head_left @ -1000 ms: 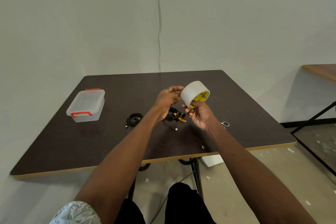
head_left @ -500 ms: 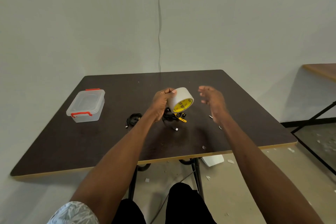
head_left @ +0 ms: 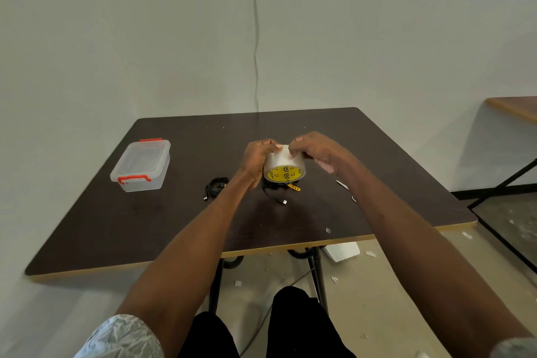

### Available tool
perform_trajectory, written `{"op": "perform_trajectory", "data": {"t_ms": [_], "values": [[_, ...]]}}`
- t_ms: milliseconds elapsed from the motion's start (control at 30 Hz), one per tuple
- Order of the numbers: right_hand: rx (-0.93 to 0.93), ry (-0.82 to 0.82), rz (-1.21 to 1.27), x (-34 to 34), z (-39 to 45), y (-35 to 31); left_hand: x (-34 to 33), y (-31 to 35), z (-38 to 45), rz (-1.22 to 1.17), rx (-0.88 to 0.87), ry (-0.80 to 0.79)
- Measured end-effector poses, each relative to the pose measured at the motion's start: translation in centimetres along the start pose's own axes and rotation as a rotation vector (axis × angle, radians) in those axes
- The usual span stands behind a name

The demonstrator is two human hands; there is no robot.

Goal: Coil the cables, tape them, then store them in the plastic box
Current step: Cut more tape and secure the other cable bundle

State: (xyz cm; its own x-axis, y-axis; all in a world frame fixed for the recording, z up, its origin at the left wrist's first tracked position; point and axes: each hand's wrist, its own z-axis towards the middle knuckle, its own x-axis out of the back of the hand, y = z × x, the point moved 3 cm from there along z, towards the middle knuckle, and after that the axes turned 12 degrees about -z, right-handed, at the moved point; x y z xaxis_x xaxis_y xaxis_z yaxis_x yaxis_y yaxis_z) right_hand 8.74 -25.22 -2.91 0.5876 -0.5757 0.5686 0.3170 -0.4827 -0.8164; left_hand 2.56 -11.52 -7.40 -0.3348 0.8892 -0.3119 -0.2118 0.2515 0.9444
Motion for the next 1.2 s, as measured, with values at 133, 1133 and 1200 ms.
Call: {"op": "perform_trajectory", "data": {"t_ms": [133, 1133, 1200], "values": [[-0.009, -0.004, 0.030, -0.1, 0.1, -0.4, 0.2, 0.3, -0.2, -0.017, 0.006, -0.001], [-0.051, 0.007, 0.200, -1.5, -1.0, -0.5, 0.3, 0.9, -0.4, -0.263, 0.070, 0.099], [-0.052, 0.014, 0.221, -1.5, -0.9, -0.3, 0.3, 0.9, -0.4, -0.290, 0.089, 0.107]]}}
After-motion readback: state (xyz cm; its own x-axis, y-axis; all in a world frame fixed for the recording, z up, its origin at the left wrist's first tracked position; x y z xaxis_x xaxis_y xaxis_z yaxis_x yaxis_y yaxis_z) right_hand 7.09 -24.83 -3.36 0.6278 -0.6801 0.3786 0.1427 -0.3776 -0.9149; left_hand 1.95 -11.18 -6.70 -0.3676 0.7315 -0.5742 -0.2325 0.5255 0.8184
